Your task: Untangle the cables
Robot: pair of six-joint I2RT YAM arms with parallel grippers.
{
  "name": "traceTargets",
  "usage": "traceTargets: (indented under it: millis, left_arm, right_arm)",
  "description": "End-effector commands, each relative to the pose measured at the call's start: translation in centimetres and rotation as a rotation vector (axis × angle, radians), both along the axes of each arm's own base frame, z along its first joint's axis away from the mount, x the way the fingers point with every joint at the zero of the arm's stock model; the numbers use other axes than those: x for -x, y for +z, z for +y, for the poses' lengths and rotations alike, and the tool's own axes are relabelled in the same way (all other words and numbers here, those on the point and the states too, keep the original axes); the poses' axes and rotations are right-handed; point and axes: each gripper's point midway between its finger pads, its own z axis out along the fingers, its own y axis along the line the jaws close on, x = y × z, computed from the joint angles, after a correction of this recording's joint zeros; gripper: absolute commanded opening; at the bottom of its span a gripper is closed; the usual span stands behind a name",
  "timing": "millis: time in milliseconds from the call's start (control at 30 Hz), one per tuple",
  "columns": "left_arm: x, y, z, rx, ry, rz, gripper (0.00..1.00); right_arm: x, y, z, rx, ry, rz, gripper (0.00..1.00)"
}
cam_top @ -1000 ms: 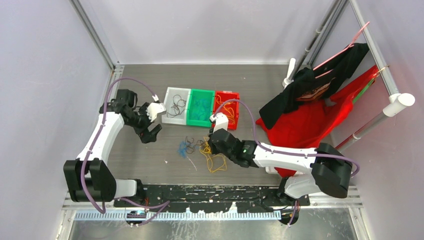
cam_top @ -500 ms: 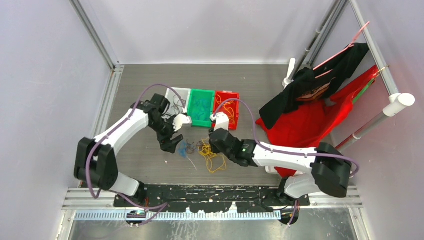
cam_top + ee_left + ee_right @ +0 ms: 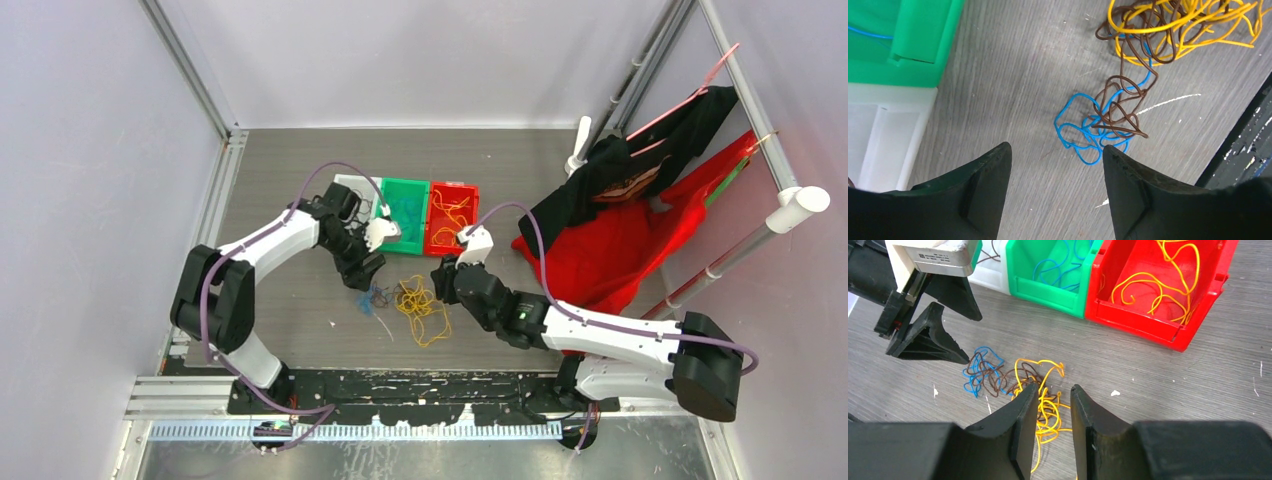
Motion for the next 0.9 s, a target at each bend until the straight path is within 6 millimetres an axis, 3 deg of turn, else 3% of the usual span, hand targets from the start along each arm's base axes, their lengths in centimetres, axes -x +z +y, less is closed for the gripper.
traceTargets:
  millis: [0,133,300,367,500,600,733,867]
  left_arm:
    - [-1.1,-0.5,-1.0,0.029,0.011,-0.037,0.66]
    - [-1.0,-0.9,-1.7,0.060,0.023,-0.014,0.66]
    - [-0.6,-2.6,-1.1,0.009,-0.022,-0.028,0.61]
    - [-0.5,-3.1,-0.8,-0.011,-0.035,-0.038,0.55]
    - [-0.4,-3.3,-0.2,-0.034,-0.057,-0.061,0.32]
    - [0.4,-1.7,-0.1,-0.019,-0.076,-0.055,0.21]
    - [1.4,1.8,-0.2,0.026,-0.087,-0.059,0.06]
    - [2.9,5.2,0.4,0.037,-0.085,-0.069,0.03]
  right_arm:
    - [-1.0,3.6,0.2,-0.147,-0.054,-0.091,0.35]
    - [-1.0,4.4,0.2,-0.177,-0.053,-0.111,0.32]
    - [-1.2,5.0,0.2,-0.188,-0.060,-0.125,0.27]
    - [-1.3,5.1,0.1,-0.191,-0.062,-0.127,0.26]
    - [-1.4,5.4,0.3,-0.197,-0.067,-0.132,0.23]
    - [-1.6,5.4,0.5,-0.194,-0.058,-0.132,0.23]
    - [-1.7,5.3,1.6,-0.200,-0.020,-0.130,0.23]
    - [-2.0,5.4,3.3,-0.222,0.037,-0.129,0.26]
